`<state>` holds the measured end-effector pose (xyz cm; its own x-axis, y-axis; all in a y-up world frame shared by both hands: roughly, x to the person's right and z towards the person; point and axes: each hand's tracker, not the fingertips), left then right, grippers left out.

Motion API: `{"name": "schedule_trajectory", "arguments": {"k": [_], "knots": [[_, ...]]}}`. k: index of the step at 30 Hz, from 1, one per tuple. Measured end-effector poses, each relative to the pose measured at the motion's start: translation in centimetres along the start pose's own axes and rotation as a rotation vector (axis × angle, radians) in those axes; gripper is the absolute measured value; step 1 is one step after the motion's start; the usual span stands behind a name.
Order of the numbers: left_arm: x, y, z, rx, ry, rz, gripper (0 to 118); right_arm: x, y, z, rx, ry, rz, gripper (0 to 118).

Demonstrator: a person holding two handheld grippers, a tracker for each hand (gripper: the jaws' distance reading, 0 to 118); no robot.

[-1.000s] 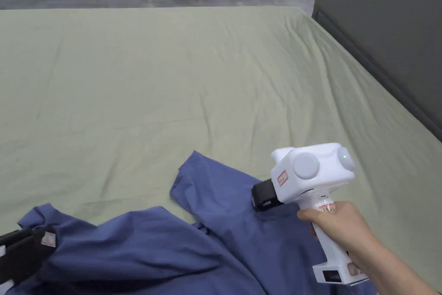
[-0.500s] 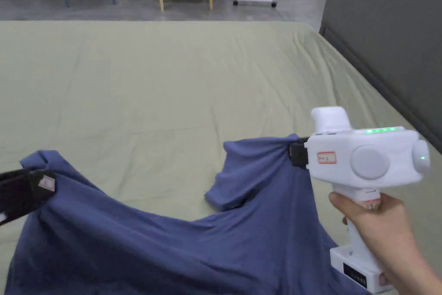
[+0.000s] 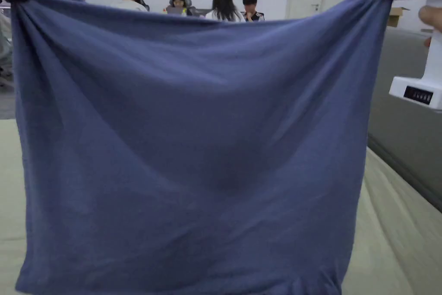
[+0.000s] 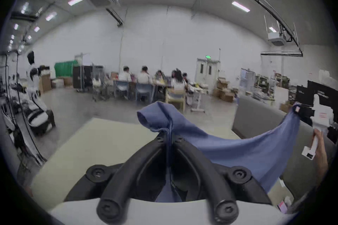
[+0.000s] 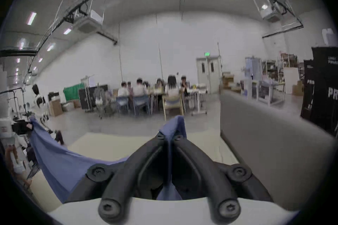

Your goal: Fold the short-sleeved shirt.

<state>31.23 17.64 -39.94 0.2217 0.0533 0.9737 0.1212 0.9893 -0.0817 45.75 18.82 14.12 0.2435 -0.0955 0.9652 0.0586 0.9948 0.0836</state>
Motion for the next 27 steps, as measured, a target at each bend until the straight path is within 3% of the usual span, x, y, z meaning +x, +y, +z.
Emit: {"name": "schedule_trajectory", "arguments": {"k": [5,10,14,21,27], "knots": [[-0.5,4.1,-4.0,0.07,0.098,-0.041,0,-2.7,4.9,-3.5,0.121,-0.027,0.017,4],[-0.9,0.5,-10.5,0.031,0.18,-0.099,0,-4.1,1.9,-8.1,0.106,-0.014,0.004,4],[-1.9,-7.2,-16.3,-0.084,0.139,-0.029,0,-3.7,-5.5,-13.6,-0.011,-0.039,0.038,4],[-2.5,-25.4,-24.4,-0.386,0.122,0.066,0,-1.0,-24.0,-21.2,-0.288,-0.094,0.003,4],[-2.2,-31.6,-25.0,-0.491,0.076,0.038,0,1.1,-31.8,-21.6,-0.408,-0.094,-0.033,4]]}}
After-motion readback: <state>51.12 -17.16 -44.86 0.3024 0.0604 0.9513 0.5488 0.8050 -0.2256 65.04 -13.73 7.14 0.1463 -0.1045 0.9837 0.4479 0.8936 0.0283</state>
